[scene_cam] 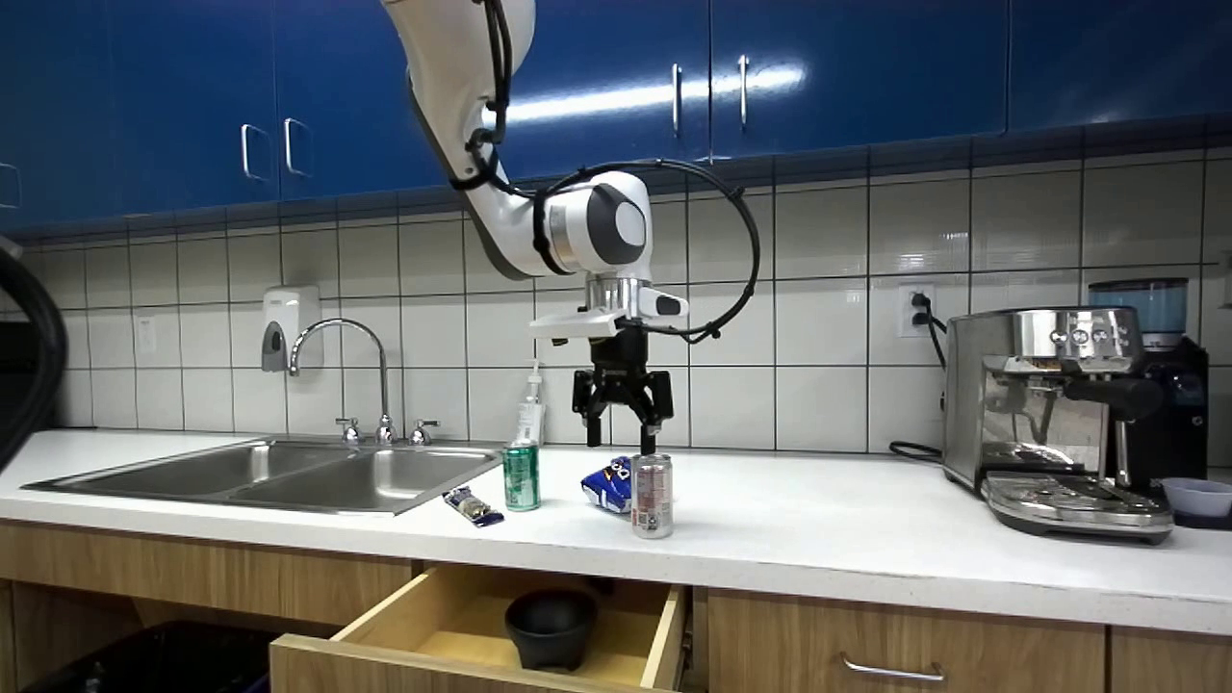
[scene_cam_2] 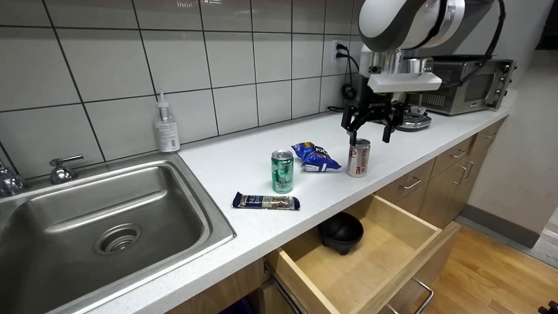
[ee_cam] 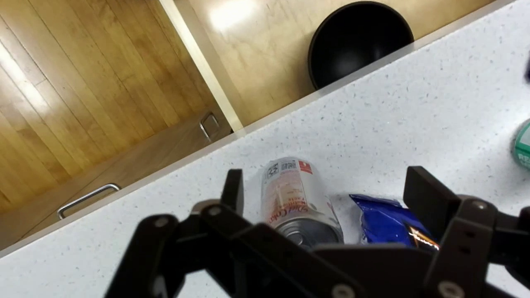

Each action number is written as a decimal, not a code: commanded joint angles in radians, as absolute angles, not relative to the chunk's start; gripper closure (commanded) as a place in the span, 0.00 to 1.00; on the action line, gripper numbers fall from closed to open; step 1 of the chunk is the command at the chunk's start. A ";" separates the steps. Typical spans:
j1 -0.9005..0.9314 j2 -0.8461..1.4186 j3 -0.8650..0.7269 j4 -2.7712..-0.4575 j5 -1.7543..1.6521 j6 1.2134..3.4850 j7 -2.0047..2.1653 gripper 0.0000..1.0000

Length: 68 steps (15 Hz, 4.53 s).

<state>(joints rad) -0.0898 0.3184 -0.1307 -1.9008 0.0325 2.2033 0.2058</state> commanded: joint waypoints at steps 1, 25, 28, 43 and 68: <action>-0.091 0.389 -0.138 -1.811 0.024 2.194 0.245 0.00; -0.095 0.513 -0.176 -1.693 0.010 2.202 0.262 0.42; -0.096 0.513 -0.178 -1.694 0.010 2.206 0.261 0.62; -0.099 0.378 -0.173 -1.815 0.007 2.234 0.210 0.62; -0.061 0.187 -0.153 -2.170 -0.118 2.345 0.196 0.62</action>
<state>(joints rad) -0.0500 0.2219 -0.1662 -2.1297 -0.1119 2.3254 0.2112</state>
